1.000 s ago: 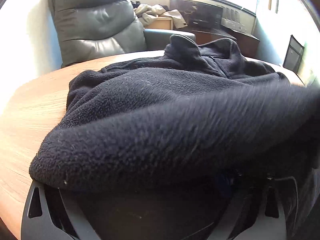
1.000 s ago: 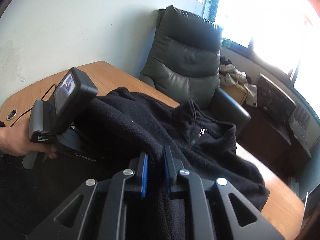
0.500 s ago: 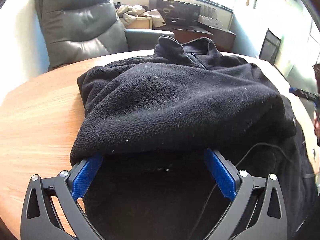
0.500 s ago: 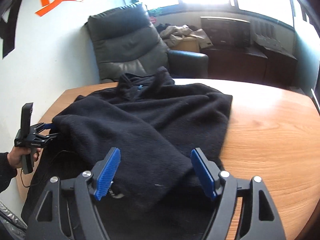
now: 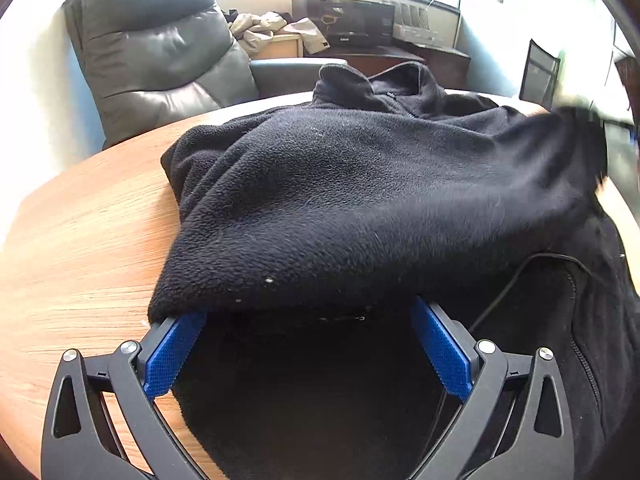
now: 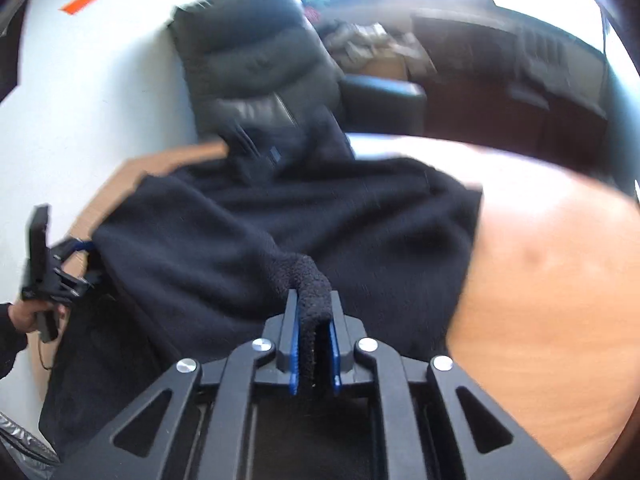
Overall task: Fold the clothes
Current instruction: 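Grasp the folded edge of the black fleece jacket with the right gripper, then lift the grasped jacket half high with the right gripper and swing it over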
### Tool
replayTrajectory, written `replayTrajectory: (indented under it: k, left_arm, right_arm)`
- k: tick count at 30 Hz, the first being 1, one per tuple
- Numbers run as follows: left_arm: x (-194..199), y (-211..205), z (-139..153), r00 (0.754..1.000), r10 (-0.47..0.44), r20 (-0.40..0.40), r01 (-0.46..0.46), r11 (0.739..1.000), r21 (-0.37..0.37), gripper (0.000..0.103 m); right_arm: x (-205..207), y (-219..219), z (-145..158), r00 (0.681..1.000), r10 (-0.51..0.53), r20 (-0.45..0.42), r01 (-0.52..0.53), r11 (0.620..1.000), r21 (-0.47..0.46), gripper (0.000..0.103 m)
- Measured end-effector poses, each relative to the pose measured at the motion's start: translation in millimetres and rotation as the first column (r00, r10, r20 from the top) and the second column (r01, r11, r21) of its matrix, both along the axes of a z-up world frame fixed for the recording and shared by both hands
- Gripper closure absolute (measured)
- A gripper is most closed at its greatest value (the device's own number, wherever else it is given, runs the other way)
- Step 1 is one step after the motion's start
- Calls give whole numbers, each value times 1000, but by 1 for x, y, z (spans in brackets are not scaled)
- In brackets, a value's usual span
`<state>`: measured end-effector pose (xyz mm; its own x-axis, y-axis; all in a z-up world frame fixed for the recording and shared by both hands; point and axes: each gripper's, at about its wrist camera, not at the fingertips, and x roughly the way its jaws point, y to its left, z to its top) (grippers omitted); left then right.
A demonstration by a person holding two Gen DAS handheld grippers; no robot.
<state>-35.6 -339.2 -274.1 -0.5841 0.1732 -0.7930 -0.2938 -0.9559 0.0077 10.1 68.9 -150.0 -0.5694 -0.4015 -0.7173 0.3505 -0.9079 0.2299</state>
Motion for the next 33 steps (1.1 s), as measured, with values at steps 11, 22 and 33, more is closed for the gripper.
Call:
replayTrajectory:
  k: [11,22,33]
  left_arm:
    - [27,-4,-2,998,-64,3,64,998,-18,1]
    - [4,4,110,979,-110,-173,144,970,197,0]
    - [-5,36,107,950,-275,-148,309,900,306,0]
  right_arm:
    - [-77,16,-31,993,-21,116,10,995,99,92]
    - [-78,10,-38,994,-12,107,-2,992,126,91]
    - [-52,6,71,995,35,-97,-34,999,11,91]
